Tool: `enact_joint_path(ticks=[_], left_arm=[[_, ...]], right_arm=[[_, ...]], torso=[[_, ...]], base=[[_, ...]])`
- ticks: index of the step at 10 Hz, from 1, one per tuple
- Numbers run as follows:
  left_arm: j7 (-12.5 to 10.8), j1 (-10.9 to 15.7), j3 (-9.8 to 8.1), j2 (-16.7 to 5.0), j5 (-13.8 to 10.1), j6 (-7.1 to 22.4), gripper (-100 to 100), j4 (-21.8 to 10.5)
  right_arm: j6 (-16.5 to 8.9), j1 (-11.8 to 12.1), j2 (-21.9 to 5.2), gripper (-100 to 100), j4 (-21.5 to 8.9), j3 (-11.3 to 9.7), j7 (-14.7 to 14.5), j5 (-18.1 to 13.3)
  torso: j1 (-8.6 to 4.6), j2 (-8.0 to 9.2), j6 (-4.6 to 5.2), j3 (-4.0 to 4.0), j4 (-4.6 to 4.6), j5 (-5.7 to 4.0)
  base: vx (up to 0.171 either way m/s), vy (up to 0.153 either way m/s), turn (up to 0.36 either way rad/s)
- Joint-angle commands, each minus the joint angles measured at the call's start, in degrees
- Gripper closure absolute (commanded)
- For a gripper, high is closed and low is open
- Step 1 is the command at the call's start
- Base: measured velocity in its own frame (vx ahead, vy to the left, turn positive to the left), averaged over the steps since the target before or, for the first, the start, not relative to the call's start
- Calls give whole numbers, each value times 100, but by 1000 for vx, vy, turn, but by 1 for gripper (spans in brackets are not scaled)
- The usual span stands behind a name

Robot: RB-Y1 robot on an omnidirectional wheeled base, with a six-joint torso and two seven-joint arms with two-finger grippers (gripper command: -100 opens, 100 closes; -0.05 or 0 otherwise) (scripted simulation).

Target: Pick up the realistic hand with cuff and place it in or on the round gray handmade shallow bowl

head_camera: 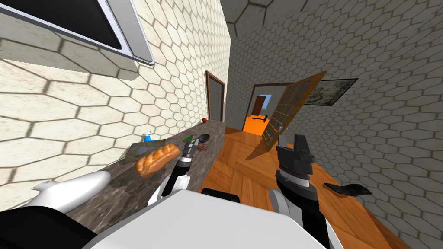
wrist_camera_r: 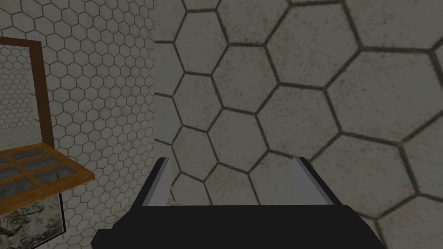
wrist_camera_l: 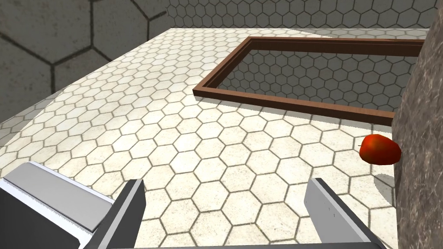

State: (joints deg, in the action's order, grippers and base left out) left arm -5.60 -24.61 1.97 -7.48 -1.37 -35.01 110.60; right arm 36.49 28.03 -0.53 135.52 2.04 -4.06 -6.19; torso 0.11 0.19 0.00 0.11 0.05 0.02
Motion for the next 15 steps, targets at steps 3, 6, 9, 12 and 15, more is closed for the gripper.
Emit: enact_joint_path(ticks=[3,6,9,12,15], left_arm=[[57,52,92,-28,7,-230,-100,-561],[91,133,141,-42,3,-445,-100,-1004],[106,177,162,-45,-1,-559,-100,-1380],[132,272,197,-47,-10,-797,-100,-1889],[153,375,222,-42,-23,-1046,-100,-2333]], right_arm=[[0,1,0,0,0,0,0,0],[0,1,0,0,0,0,0,0],[0,1,0,0,0,0,0,0],[0,1,0,0,0,0,0,0],[0,1,0,0,0,0,0,0]], torso=[[-5,-6,-1,-3,-1,-1],[-4,-13,-2,-7,-3,-1],[-5,-16,-1,-9,-3,-1],[-5,-19,-2,-11,-4,-2],[-4,-21,-2,-12,-4,-1]], base=[[-34,11,-46],[-19,12,-39],[-10,9,-24],[-3,10,-23],[3,12,-19]])
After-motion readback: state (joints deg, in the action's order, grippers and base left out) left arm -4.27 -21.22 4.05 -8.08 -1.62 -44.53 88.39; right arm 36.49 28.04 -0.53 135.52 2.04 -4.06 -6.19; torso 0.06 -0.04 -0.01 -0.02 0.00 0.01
